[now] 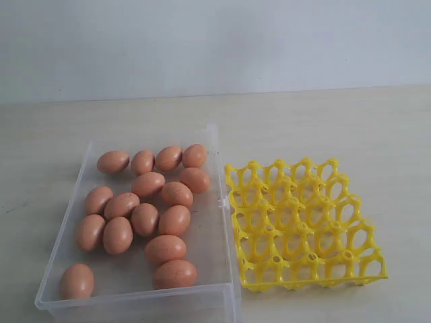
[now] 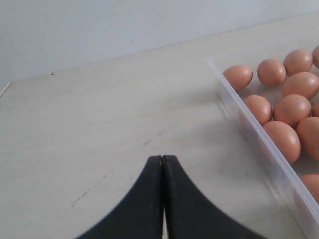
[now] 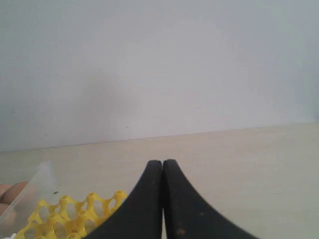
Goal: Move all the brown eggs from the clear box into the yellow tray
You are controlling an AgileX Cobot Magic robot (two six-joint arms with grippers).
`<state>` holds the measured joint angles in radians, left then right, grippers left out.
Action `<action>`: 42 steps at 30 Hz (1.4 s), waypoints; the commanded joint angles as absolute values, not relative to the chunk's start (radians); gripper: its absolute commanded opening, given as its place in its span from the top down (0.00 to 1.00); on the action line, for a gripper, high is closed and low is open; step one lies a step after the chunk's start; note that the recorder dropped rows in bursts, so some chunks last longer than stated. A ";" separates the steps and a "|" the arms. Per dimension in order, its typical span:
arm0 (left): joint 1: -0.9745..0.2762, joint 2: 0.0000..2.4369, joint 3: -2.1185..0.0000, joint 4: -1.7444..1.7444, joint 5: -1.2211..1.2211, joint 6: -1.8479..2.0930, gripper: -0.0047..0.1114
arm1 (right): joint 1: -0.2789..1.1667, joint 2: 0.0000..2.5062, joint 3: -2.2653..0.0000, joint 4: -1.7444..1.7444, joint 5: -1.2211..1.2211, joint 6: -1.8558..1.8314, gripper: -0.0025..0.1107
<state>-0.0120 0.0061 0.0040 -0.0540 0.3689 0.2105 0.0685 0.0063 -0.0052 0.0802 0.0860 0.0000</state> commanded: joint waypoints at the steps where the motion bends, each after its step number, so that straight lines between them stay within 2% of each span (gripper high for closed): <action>1: -0.010 0.000 0.000 -0.062 0.360 0.207 0.96 | 0.071 0.000 0.000 0.079 0.062 0.000 0.98; 10: -0.010 0.000 0.000 -0.062 0.360 0.206 0.96 | 0.071 0.000 0.000 0.080 0.008 0.025 0.98; 15: -0.010 0.000 0.000 -0.062 0.360 0.207 0.96 | 0.071 0.101 -0.099 0.068 0.064 0.282 0.98; 19: -0.010 0.000 0.000 -0.062 0.360 0.205 0.96 | 0.089 0.386 -0.245 0.000 0.111 0.484 0.98; 26: -0.010 0.000 0.000 -0.062 0.360 0.207 0.96 | 0.505 0.992 -0.617 -0.098 0.196 0.384 0.98; 29: -0.010 0.000 0.000 -0.062 0.360 0.207 0.96 | 0.622 1.222 -0.794 -0.089 0.292 0.340 0.98; 39: -0.010 0.000 0.000 -0.062 0.360 0.207 0.96 | 0.749 1.683 -1.271 0.052 0.698 0.055 0.97; 42: -0.010 0.000 0.000 -0.062 0.360 0.207 0.96 | 0.756 1.803 -1.413 0.133 0.815 -0.043 0.91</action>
<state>-0.0120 0.0061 0.0040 -0.0540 0.3689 0.2105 0.7489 1.7155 -1.3025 0.0687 0.7136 0.0456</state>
